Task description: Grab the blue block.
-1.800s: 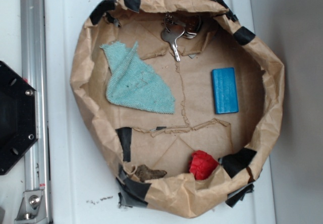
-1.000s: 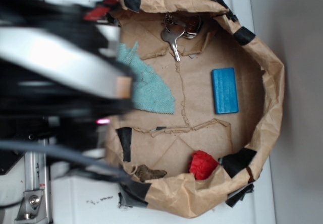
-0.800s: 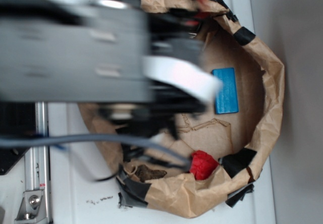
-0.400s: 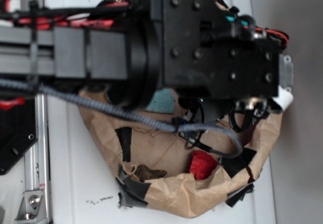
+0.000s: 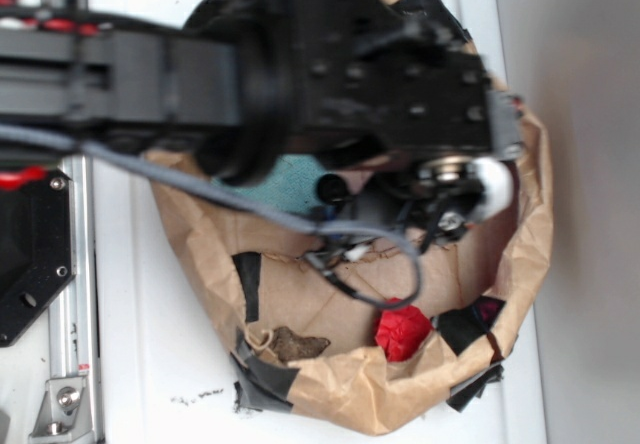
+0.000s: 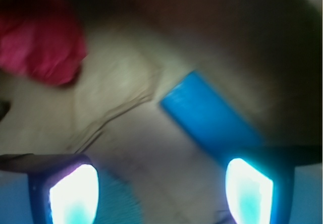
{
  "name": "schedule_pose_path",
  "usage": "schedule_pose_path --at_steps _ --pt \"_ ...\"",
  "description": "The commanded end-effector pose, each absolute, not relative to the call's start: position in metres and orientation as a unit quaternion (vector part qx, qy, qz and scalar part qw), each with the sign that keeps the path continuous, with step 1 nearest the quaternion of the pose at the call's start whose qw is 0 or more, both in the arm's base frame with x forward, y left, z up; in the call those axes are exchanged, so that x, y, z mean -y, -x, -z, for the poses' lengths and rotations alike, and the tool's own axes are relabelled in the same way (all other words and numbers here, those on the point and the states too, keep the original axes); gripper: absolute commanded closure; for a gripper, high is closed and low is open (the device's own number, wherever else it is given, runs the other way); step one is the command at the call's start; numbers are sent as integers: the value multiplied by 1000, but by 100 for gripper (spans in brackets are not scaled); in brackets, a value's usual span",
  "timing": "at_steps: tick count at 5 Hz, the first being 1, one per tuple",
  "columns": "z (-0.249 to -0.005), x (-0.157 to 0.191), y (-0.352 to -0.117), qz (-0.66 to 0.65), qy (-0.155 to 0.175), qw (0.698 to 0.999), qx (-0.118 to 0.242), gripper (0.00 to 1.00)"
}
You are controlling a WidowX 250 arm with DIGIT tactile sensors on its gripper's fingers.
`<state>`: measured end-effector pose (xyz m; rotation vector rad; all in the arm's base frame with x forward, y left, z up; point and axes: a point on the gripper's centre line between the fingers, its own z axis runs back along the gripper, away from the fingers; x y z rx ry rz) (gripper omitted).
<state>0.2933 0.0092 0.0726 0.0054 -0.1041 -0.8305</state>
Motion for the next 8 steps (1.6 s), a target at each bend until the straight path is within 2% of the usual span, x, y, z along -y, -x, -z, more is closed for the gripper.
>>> schedule_pose_path --at_steps 1,4,5,6,7,8 --pt "-62 -17 -310 443 -27 893 73 0" --pt "-51 -5 -338 489 -54 866 84 0" --pt "-38 1 -344 499 -43 861 88 0" --pt "-28 6 -340 504 -24 860 75 0" --pt "-26 14 -325 511 -5 858 53 0" --pt "-24 19 -310 503 -3 863 50 100"
